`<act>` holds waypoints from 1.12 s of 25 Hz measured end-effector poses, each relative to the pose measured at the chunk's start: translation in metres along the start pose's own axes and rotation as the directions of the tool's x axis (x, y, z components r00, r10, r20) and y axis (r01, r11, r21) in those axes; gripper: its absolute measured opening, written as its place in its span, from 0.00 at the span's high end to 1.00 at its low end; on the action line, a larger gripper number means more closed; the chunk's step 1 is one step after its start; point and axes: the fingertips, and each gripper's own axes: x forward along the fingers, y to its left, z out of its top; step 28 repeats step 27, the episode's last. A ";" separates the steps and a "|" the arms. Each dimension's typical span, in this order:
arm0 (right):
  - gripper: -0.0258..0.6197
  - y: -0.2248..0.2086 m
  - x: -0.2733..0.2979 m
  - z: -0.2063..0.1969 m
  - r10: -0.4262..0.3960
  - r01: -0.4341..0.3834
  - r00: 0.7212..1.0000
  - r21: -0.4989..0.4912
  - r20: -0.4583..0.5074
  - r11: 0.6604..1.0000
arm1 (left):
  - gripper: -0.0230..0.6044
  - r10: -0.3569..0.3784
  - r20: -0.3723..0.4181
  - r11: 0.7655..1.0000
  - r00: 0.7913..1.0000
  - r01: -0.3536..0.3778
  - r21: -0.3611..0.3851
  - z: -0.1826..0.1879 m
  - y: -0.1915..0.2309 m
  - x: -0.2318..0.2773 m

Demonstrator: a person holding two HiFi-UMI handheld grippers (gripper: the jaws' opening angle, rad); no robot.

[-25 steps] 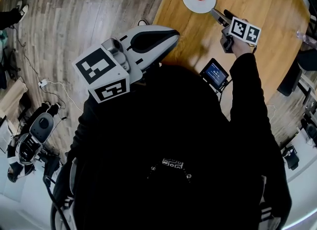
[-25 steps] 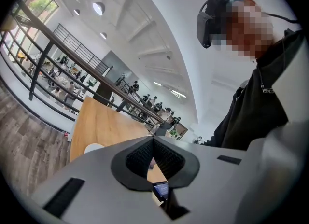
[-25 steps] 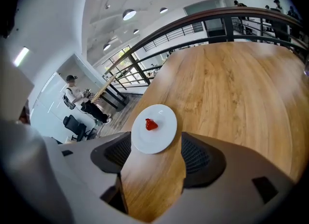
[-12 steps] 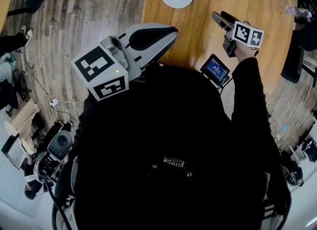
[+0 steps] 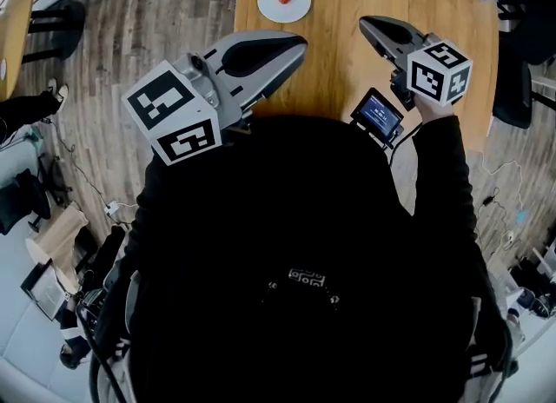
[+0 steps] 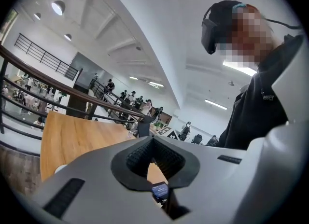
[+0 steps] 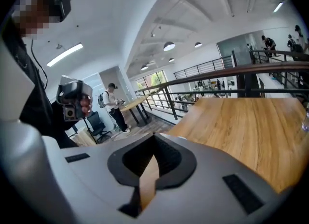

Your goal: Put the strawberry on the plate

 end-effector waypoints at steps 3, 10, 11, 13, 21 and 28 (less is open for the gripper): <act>0.93 0.027 -0.025 0.032 0.026 -0.022 0.992 -0.033 0.121 0.999 | 0.97 -0.012 0.005 0.999 1.000 0.012 0.034 0.005 -0.010 0.009; 0.93 0.078 -0.087 0.098 0.060 -0.029 0.941 -0.097 0.332 0.995 | 0.97 -0.024 0.028 0.997 0.999 0.022 0.072 0.016 -0.021 0.019; 0.93 0.084 -0.093 0.105 0.064 -0.028 0.936 -0.108 0.347 0.994 | 0.97 -0.025 0.024 0.997 0.999 0.023 0.077 0.017 -0.021 0.018; 0.93 0.094 -0.101 0.115 0.067 -0.021 0.927 -0.128 0.370 0.992 | 0.97 -0.026 0.023 0.996 0.999 0.024 0.084 0.018 -0.022 0.014; 0.93 0.097 -0.108 0.139 0.090 -0.018 0.906 -0.175 0.414 0.984 | 0.97 -0.019 0.043 0.995 0.999 0.015 0.102 0.032 -0.011 0.023; 0.93 0.090 -0.107 0.169 0.118 -0.032 0.894 -0.202 0.432 0.979 | 0.97 0.023 0.050 0.994 0.998 -0.028 0.101 0.050 0.016 0.022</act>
